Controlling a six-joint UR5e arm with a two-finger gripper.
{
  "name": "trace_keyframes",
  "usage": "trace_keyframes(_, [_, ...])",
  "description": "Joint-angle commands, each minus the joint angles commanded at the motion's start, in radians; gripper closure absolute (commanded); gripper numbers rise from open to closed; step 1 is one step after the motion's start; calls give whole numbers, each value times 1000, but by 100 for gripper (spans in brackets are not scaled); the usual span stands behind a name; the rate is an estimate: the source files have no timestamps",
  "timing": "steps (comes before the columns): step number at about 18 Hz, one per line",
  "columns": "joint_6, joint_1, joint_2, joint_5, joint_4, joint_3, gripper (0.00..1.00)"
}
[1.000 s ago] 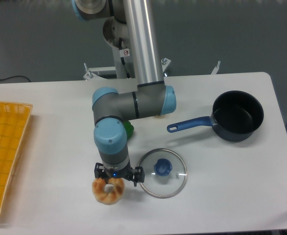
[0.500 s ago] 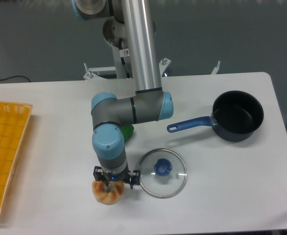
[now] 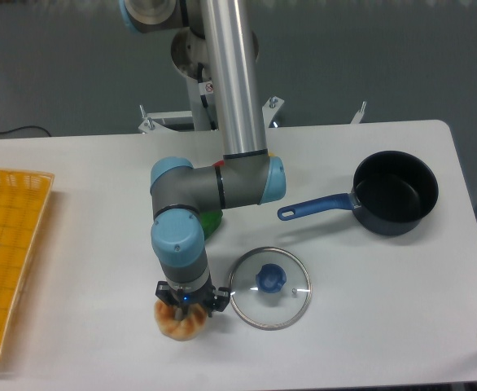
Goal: Pick up the donuts
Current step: 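Lower the gripper onto the donut and close it on the ring, then lift the held donut up and carry it over the glass lid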
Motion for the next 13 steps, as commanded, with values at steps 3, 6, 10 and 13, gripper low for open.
trace_keyframes(3, [2,2,9,0,0,2,74])
trace_keyframes(6, [12,2,32,-2,-2,2,74])
trace_keyframes(10, [14,8,61,-2,-3,17,74])
trace_keyframes(13, [15,18,90,-6,-6,25,74])
